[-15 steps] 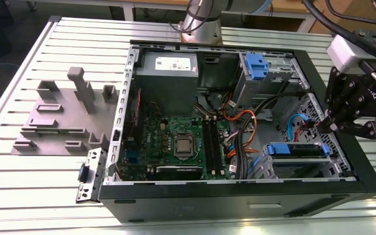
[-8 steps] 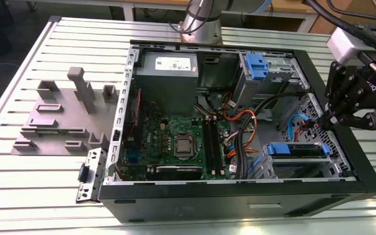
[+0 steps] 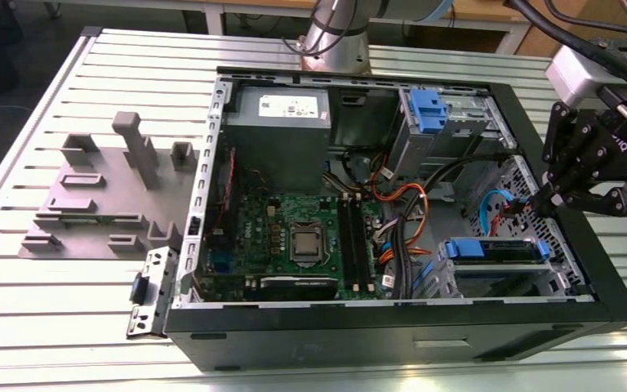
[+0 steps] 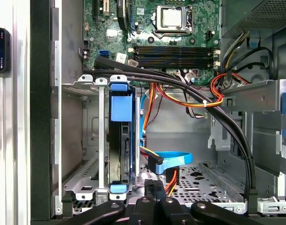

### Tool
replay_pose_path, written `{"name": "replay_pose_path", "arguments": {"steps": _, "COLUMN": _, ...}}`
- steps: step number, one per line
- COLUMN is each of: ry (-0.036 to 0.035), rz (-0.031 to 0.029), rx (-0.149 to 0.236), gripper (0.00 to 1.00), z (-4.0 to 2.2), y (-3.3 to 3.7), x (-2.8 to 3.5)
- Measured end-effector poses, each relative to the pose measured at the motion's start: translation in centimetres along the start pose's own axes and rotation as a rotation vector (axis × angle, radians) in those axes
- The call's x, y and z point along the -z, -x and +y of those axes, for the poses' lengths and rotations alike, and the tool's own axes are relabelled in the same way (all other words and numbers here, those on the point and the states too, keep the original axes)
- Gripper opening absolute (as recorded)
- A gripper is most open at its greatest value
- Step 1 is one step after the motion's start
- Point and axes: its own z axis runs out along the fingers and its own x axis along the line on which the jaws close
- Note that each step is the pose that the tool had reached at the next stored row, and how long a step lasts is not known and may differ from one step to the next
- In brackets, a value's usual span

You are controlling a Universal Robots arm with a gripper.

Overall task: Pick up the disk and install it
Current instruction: 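Insert the first disk wire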

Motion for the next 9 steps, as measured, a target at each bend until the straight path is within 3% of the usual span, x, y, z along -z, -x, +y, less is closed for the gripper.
{"name": "replay_pose_path", "arguments": {"steps": 5, "ry": 0.0, "rz": 0.0003, "rx": 0.0, "gripper": 0.11, "z": 0.0, "y": 0.0, "x": 0.0}}
{"name": "replay_pose_path", "arguments": {"steps": 6, "ry": -0.0001, "rz": 0.0027, "rx": 0.0, "gripper": 0.11, "z": 0.0, "y": 0.01, "x": -0.01}}
{"name": "replay_pose_path", "arguments": {"steps": 7, "ry": -0.0001, "rz": 0.0077, "rx": 0.0, "gripper": 0.11, "z": 0.0, "y": 0.02, "x": 0.0}}
{"name": "replay_pose_path", "arguments": {"steps": 8, "ry": -0.0003, "rz": 0.0186, "rx": 0.0, "gripper": 0.11, "z": 0.0, "y": 0.09, "x": -0.05}}
{"name": "replay_pose_path", "arguments": {"steps": 9, "ry": -0.0003, "rz": 0.023, "rx": 0.001, "gripper": 0.11, "z": 0.0, "y": 0.16, "x": -0.06}}
